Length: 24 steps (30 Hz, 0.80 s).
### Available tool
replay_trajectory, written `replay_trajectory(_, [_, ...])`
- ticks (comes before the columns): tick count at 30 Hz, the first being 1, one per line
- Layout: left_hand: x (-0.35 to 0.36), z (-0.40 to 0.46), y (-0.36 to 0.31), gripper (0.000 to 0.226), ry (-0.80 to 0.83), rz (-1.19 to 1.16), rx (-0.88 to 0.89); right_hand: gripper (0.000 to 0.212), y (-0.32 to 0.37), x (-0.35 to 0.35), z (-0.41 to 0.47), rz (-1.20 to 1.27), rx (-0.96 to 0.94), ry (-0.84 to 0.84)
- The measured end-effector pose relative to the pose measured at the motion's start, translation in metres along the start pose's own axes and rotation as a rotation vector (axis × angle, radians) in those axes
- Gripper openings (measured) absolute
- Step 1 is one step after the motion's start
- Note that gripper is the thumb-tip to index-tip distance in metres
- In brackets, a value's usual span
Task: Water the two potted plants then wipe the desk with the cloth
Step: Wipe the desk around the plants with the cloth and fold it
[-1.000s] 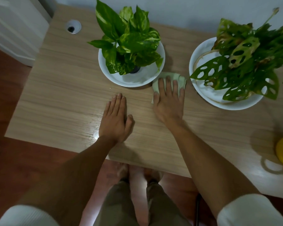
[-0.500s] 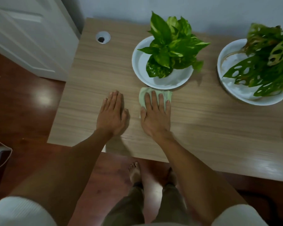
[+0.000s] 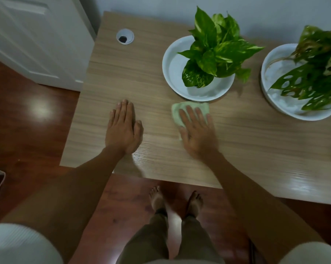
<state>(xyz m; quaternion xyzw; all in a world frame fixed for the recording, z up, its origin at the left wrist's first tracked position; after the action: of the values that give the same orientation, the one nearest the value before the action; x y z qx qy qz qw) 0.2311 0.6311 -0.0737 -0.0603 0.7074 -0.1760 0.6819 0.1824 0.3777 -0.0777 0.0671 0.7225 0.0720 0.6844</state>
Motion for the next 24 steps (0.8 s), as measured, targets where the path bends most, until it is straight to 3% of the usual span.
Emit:
replay_trajectory(4, [-0.001, 0.008, 0.002, 0.067, 0.015, -0.014, 0.009, 0.062, -0.059, -0.015, -0.006, -0.004, 0.236, 0.041])
replay_trajectory(7, [-0.006, 0.014, 0.011, 0.067, 0.008, -0.008, 0.004, 0.064, -0.037, -0.012, -0.007, 0.01, 0.339, 0.021])
replay_trajectory(15, [-0.015, 0.022, 0.041, 0.067, -0.011, 0.03, -0.017, 0.064, 0.113, 0.015, 0.06, 0.091, 0.109, 0.056])
replay_trajectory(24, [-0.009, 0.028, 0.047, 0.067, -0.032, 0.028, -0.028, 0.065, 0.135, 0.016, 0.187, 0.062, 0.148, 0.057])
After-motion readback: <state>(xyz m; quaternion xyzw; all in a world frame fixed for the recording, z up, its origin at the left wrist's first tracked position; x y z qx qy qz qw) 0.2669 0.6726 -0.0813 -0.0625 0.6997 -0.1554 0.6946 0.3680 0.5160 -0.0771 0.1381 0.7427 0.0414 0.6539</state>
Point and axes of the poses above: each hand's wrist, its own z-axis towards the middle knuckle, its own x-axis out of the palm, y = z × x, the point moved 6 cm from there along z, towards the middle knuckle, and after that the axes turned 7 degrees about -y, right-handed, at the moved point
